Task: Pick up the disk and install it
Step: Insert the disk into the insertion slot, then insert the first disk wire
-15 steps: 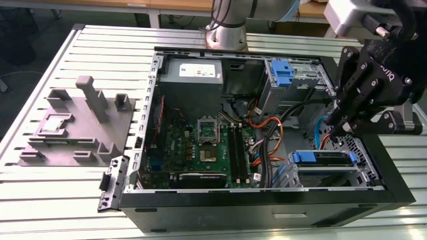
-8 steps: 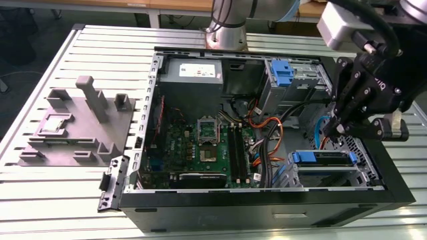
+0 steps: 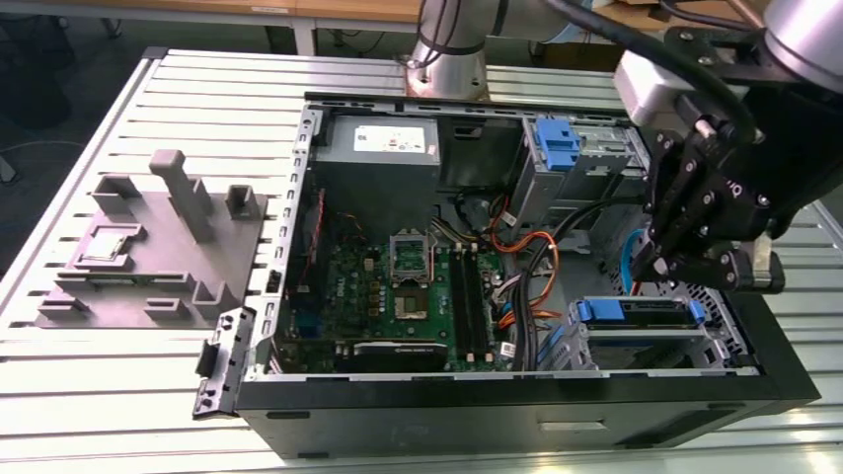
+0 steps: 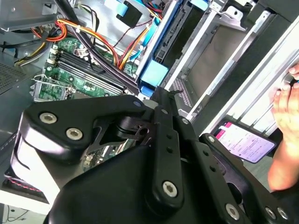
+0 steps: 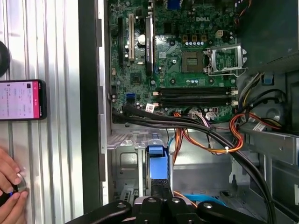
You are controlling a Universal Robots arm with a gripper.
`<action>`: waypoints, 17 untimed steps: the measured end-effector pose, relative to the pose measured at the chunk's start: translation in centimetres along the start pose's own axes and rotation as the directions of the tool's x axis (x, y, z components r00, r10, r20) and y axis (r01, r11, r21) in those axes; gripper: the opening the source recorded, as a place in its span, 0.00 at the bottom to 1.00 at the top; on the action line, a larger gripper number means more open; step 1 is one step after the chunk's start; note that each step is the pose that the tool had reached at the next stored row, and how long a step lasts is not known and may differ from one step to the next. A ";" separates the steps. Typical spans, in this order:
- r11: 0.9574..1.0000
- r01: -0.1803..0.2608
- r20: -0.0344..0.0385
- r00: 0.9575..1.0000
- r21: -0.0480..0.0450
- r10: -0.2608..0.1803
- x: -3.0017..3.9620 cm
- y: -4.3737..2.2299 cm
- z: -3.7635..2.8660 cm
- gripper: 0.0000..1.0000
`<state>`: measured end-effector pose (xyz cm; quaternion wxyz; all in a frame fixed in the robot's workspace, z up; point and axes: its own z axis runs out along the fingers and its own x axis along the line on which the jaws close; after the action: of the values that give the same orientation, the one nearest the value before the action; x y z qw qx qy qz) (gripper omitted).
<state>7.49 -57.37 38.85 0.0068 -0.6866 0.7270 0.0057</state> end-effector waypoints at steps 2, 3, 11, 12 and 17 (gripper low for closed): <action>1.000 0.000 0.000 1.000 0.001 0.000 0.01 0.00 0.30 0.10; 1.000 0.000 0.000 1.000 0.002 0.000 0.01 0.00 0.30 0.10; 1.000 0.000 0.000 1.000 0.007 0.000 0.01 0.00 0.31 0.10; 1.000 0.000 0.000 1.000 0.007 0.000 0.01 0.00 0.31 0.10; 1.000 0.000 0.000 1.000 0.007 0.000 -0.01 -0.12 0.32 0.10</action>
<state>7.61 -57.36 38.53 0.0095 -0.6866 0.7270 0.0032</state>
